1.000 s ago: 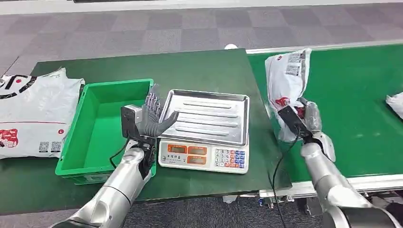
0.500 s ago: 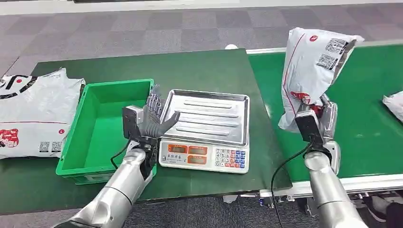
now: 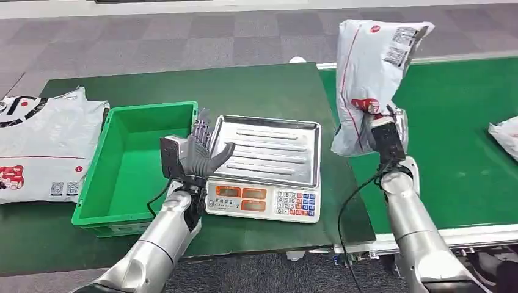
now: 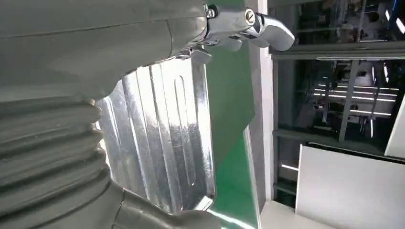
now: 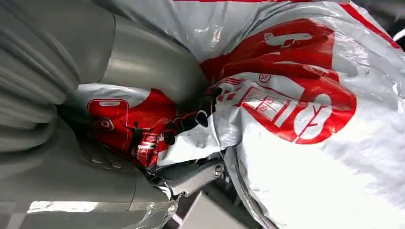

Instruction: Moved the parcel from conveyor to table for the left to box.

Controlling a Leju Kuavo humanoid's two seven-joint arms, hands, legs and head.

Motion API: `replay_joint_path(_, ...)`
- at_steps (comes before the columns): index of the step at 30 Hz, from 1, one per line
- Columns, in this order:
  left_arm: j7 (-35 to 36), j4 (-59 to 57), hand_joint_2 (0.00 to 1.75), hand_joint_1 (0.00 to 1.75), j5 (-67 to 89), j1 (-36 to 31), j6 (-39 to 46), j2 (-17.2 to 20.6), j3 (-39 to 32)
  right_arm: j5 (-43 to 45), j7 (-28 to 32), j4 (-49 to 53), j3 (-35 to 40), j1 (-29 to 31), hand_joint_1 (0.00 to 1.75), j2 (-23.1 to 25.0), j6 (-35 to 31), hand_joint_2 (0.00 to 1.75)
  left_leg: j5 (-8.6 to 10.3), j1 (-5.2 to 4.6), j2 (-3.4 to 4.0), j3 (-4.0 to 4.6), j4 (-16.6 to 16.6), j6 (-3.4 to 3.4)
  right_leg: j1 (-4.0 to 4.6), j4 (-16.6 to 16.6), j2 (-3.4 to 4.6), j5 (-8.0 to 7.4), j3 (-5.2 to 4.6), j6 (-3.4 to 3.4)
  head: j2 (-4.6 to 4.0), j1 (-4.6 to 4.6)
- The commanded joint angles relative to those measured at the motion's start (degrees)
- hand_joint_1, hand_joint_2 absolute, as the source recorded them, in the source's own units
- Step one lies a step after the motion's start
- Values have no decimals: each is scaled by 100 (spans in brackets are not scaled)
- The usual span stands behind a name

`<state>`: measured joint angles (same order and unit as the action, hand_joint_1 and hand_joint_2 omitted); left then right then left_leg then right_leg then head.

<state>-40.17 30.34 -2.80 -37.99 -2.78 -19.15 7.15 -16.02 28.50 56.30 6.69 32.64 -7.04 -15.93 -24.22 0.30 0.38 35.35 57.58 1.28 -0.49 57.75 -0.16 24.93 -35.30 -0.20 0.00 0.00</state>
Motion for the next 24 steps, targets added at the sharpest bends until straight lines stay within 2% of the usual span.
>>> replay_joint_path(1, 17, -247, 175, 0, 98, -199, 147, 62, 202, -25, 198, -1913, 1119, 1214, 175, 797, -6, 175, -10, -1, 43, -27, -6, -2, -1, -6, 47, -4, 12, -1, 0, 0)
replay_joint_path(7, 17, -371, 175, 0, 90, -286, 161, -64, 298, 30, 154, -1915, 1320, 1262, 175, 1047, -30, 175, -5, -2, 17, -11, -1, 0, -1, 1, 19, 1, 2, 0, 0, 0)
replay_joint_path(11, 17, -679, 175, 0, -460, -556, 189, -85, 914, -7, 58, -1843, 1661, 1229, 175, 1389, 67, 175, -6, 0, 9, -11, 1, -2, 1, 0, 11, 4, 6, 2, -2, 0)
replay_joint_path(12, 17, -740, 175, 0, -794, -605, 294, -85, 1259, -12, 25, -1751, 1771, 1113, 175, 1466, 50, 175, -8, -1, 13, -15, 0, -2, 1, 0, 17, 4, 8, 2, -2, 0)
replay_joint_path(16, 17, -875, 175, 0, -1371, -693, 390, -85, 1934, -214, -128, -927, 2057, 290, 175, 1836, 87, 175, -9, 7, 12, -31, -12, 0, 10, -17, 18, 3, 26, -1, 0, 0)
replay_joint_path(24, 17, -917, 175, 0, -1577, -756, 428, -85, 2085, -179, -302, -692, 1929, 271, 175, 1830, 339, 175, -7, 3, -2, -15, -1, -3, 5, -5, 3, 9, 12, 4, -2, 0)
